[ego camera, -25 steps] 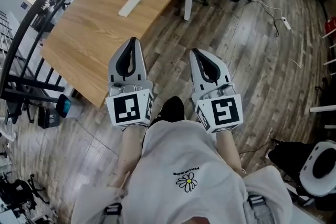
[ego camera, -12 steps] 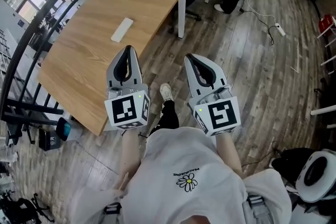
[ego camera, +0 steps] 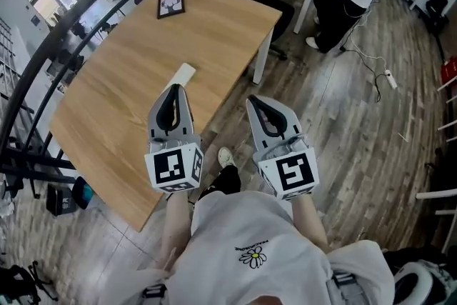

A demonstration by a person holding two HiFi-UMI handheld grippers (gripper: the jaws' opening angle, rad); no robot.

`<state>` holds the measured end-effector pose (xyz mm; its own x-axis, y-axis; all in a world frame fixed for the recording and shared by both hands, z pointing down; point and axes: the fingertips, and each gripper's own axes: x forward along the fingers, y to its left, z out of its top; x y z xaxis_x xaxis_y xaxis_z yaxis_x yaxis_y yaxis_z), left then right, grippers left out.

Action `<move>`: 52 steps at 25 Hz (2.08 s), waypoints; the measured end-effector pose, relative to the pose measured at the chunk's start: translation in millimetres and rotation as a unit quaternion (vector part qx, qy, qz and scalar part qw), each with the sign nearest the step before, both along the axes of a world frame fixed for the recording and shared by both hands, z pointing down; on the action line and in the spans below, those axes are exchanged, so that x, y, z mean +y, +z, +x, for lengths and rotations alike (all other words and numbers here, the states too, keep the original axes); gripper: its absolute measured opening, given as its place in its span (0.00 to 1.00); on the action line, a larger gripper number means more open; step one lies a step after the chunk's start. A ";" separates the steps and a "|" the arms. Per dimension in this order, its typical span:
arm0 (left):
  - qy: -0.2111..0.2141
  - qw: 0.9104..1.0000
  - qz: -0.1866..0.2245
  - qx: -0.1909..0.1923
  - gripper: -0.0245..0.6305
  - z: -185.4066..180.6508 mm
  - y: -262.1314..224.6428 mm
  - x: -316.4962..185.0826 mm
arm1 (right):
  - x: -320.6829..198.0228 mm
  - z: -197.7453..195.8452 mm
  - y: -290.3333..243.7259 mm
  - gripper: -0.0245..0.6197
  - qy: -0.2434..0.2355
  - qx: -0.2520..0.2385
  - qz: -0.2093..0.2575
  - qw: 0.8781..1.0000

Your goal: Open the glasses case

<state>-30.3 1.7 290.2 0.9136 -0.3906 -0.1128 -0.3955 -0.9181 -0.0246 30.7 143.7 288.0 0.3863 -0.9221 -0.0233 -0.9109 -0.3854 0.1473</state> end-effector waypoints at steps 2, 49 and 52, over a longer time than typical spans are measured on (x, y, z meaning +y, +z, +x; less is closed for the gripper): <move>-0.015 1.000 -0.003 0.002 0.07 15.2 -6.3 -32.5 | -35.4 20.9 -11.2 0.05 -0.019 0.010 -0.001 1.000; -0.295 0.882 -0.351 -0.109 0.33 0.5 238.5 -159.3 | -304.8 66.0 117.1 0.40 -0.545 0.120 -0.230 0.798; -0.294 0.866 -0.387 -0.115 0.34 1.6 264.1 -153.7 | -303.7 67.2 152.7 0.41 -0.554 0.162 -0.271 0.770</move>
